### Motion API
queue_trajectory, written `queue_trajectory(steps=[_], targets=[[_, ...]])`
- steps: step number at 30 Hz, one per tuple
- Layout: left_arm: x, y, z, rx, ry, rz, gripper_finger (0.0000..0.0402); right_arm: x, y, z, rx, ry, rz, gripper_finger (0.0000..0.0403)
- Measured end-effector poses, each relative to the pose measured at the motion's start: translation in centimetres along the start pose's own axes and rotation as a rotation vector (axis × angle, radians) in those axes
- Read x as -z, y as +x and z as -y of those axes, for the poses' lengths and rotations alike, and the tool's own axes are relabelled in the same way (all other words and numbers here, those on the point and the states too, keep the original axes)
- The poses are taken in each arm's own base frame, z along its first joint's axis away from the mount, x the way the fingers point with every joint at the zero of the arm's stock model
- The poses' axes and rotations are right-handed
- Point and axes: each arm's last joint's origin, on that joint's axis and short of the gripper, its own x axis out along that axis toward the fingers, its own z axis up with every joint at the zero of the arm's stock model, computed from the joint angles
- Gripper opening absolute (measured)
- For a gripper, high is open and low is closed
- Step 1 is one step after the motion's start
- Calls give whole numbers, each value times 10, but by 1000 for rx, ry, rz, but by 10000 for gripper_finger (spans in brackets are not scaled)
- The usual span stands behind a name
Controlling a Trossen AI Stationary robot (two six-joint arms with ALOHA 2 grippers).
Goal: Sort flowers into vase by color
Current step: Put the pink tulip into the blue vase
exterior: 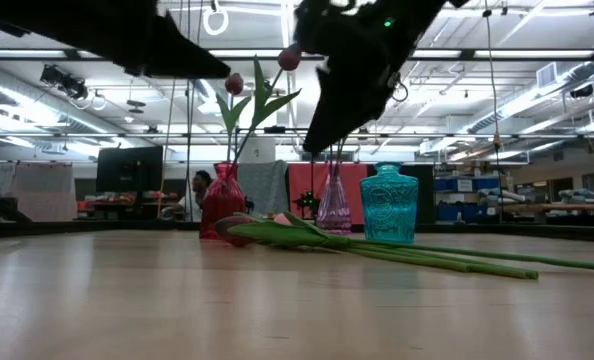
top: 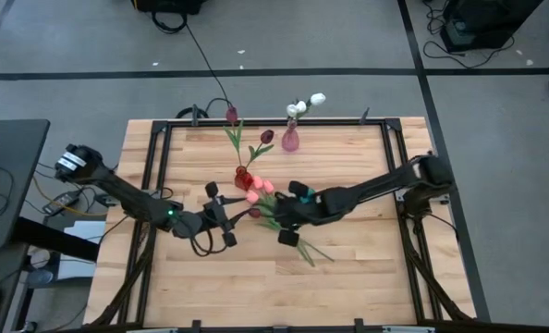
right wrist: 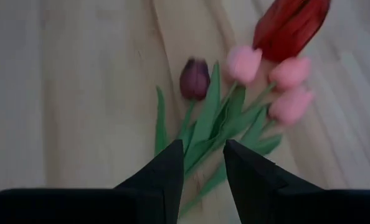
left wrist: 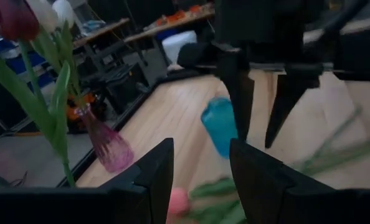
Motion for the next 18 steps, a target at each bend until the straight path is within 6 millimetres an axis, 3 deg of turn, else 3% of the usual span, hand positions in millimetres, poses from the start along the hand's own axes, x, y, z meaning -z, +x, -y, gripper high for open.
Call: queue_trajectory(steps=[4, 9, 18], targets=[[-4, -16, -5, 6, -3, -13, 160, -3, 17, -8, -1, -22, -66, 128], [9, -34, -13, -38, -19, -6, 160, 3, 39, -14, -24, -37, -127, 128], [19, -45, -24, -59, -76, 18, 160, 5, 41, -19, -53, -32, -140, 128]])
